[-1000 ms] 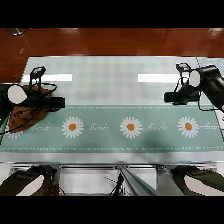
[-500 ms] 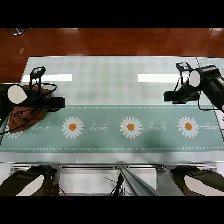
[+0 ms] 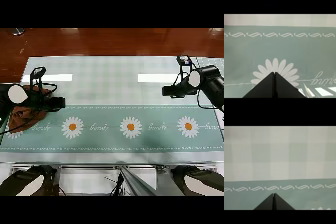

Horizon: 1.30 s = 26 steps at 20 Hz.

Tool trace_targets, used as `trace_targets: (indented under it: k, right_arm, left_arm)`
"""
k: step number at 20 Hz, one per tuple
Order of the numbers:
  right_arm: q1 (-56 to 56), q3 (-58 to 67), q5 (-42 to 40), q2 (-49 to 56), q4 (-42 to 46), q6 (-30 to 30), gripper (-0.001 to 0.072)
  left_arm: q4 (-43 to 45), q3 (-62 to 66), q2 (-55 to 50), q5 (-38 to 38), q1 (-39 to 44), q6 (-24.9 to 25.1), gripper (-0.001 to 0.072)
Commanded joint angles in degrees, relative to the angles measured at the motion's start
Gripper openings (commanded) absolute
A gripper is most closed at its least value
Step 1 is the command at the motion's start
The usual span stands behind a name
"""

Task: Fold the shirts.

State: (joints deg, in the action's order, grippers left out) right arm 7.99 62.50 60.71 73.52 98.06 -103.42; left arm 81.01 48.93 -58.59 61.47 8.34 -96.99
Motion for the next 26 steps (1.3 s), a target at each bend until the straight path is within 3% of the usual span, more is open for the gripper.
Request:
trace_targets:
  k: [1, 3, 4, 5, 6, 9, 12, 15, 19, 23, 26]
  right_arm:
    - [0.0, 0.0, 0.9, 0.0, 0.0, 0.2, 0.0022]
    - [0.0, 0.0, 1.8, 0.0, 0.0, 0.2, 0.0031]
    - [0.0, 0.0, 2.1, 0.0, 0.0, 0.2, 0.0219]
    - [0.0, 0.0, 2.7, 0.0, 0.0, 0.8, 0.0535]
    - [0.0, 0.0, 4.4, 0.0, 0.7, 3.4, 0.0622]
    - [0.0, -0.1, 12.0, 0.0, 5.1, 8.0, 0.062]
    - [0.0, -4.0, 12.6, -2.2, 3.2, 8.5, 0.0619]
    - [0.1, -12.8, 5.6, -6.2, -7.5, 8.1, 0.0619]
    - [1.2, -20.8, -1.7, -7.7, -17.1, 8.1, 0.0619]
    - [4.5, -21.2, -2.1, -7.7, -18.8, 7.3, 0.0619]
    - [6.2, -21.0, -2.4, -8.5, -20.5, 6.4, 0.0619]
  left_arm:
    - [0.0, 0.0, -0.5, 0.0, 0.0, 0.0, 0.0027]
    - [0.0, 0.0, -0.7, 0.0, 0.0, 0.0, 0.0029]
    - [0.2, 0.0, -0.7, 0.0, 0.0, 0.2, 0.0159]
    - [2.1, 0.3, -0.7, 0.3, -0.2, 1.3, 0.0557]
    - [6.8, 1.3, -0.7, 1.9, -0.3, 1.9, 0.0708]
    - [22.4, 4.6, -0.4, 8.7, -4.0, 1.3, 0.0706]
    - [25.5, 4.6, 0.7, 6.4, -15.7, -3.7, 0.0705]
    - [16.4, 4.6, 0.5, 0.0, -27.8, -4.1, 0.0704]
    - [-2.8, 4.6, -5.5, -7.9, -33.0, 6.6, 0.0704]
    - [-4.0, 4.6, -14.4, -13.0, -31.1, 7.8, 0.0704]
    - [-6.3, 4.6, -20.0, -10.9, -31.2, 7.8, 0.07]
